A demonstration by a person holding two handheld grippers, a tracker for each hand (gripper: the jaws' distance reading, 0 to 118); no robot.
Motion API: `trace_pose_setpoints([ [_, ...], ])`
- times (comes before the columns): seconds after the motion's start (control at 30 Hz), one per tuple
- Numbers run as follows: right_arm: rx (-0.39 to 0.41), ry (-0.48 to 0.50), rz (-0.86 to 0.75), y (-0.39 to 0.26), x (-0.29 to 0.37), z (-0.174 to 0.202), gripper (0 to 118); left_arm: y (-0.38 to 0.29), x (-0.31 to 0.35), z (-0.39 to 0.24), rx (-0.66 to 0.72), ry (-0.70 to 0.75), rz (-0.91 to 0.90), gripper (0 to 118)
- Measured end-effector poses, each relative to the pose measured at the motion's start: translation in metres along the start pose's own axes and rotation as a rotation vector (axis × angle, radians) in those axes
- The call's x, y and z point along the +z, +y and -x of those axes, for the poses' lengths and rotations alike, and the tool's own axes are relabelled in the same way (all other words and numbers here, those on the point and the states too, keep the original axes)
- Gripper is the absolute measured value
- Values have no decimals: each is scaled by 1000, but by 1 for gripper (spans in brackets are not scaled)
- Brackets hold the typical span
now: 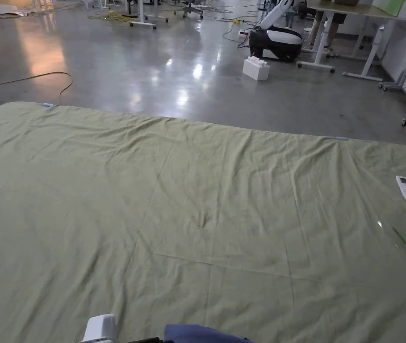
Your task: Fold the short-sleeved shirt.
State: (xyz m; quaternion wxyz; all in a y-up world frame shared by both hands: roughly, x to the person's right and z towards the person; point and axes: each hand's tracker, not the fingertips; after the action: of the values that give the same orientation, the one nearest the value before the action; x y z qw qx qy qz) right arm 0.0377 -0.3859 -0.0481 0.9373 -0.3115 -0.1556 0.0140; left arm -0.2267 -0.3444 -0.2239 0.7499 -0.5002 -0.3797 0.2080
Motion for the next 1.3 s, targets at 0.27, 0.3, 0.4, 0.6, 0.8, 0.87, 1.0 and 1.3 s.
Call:
trace_pose_setpoints([
  [0.27, 3, 6, -5, -1, 1, -1, 2, 4, -51, 11, 86, -201, 207, 97],
  [0.3, 2, 6, -6, -2, 1, -1, 2, 5, -53, 12, 74, -227, 192, 97],
  [0.4, 0, 7, -9, -2, 1, -1, 2, 7, -61, 15, 117, -236, 189, 79],
  [0.6, -4, 13, -10, -2, 1, -5, 2, 2, -63, 22, 114, -227, 186, 34],
  [0.8, 6, -16, -24, 5, -5, -6, 2, 1, -61, 24, 88, -223, 176, 28],
  [0.87, 23, -28, -27, 3, -9, -4, 2, 3, -58, 26, 112, -245, 172, 27],
  [1.0, 32, -64, -25, 3, -10, -2, 2, 11, -46, 23, 145, -317, 166, 25],
  [1.3, -13, -42, -111, 43, 12, -6, 2, 50, 5, 21, 76, -312, 142, 24],
])
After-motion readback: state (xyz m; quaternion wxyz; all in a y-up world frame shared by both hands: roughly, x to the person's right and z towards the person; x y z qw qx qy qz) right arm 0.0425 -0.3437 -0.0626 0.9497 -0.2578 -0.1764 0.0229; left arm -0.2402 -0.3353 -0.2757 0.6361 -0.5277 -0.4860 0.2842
